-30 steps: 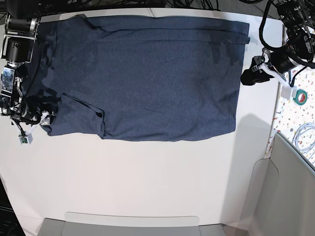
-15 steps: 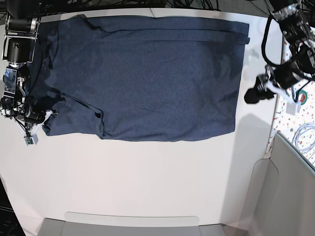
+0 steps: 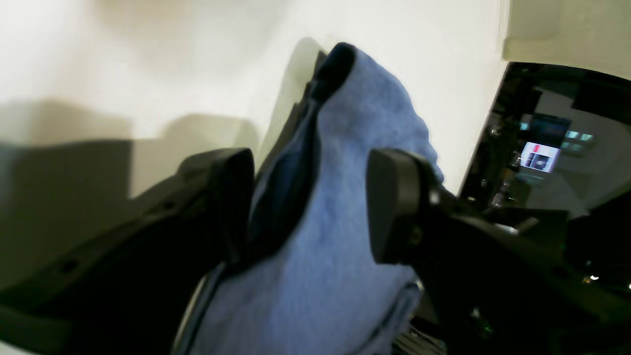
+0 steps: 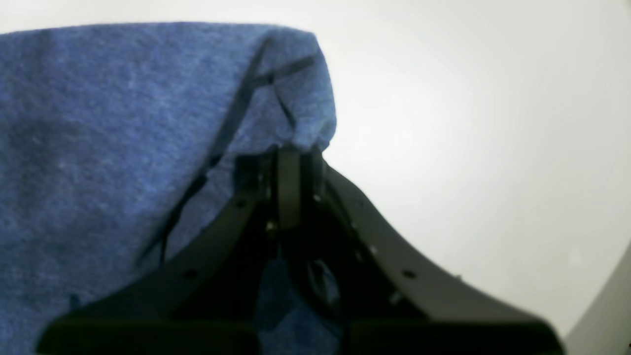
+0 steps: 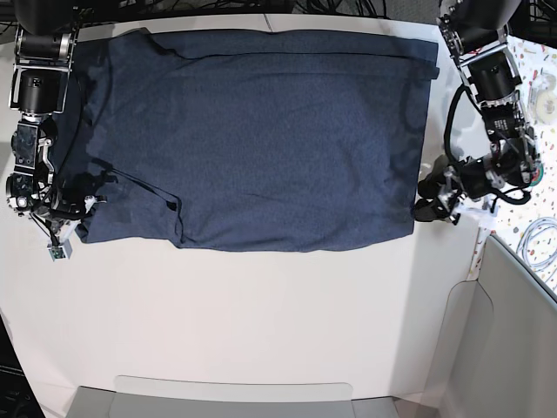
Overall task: Layout the t-shirt on the table in an organized manner, then fold the t-shirt properly
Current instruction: 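Grasp the hem corners of the shirt with both grippers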
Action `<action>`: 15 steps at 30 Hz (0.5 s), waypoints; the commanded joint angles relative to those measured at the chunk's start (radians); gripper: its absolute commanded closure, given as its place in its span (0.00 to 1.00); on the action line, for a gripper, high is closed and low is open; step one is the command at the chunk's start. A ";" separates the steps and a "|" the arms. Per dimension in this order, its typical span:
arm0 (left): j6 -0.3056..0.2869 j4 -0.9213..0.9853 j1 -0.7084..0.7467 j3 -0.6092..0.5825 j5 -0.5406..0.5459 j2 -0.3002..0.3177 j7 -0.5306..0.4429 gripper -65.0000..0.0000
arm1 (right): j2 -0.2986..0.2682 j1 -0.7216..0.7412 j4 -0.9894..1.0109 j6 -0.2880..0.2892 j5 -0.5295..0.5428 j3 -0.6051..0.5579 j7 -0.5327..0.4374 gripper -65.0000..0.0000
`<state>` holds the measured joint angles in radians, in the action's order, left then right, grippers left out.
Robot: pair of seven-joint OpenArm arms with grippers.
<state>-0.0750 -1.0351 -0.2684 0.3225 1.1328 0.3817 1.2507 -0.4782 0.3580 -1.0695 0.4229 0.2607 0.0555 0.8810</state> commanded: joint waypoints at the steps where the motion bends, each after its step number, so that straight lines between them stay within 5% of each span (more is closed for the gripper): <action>1: -0.004 -0.012 -0.018 -0.043 0.022 0.035 -0.036 0.45 | -0.007 0.011 -0.005 0.004 0.004 0.000 0.013 1.00; 9: -0.004 -0.009 -0.019 -0.389 0.022 0.092 -0.345 0.45 | -0.007 0.011 -0.007 0.004 0.004 0.000 0.013 1.00; 15: -0.012 0.088 -0.058 -0.426 0.026 0.096 -0.369 0.45 | -0.006 0.009 -0.007 0.004 0.004 0.002 0.013 1.00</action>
<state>-0.1234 -0.9474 -0.3153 -0.0982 1.2152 0.4656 0.8684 -0.4755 0.3576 -1.0695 0.4229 0.2604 0.0555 0.8780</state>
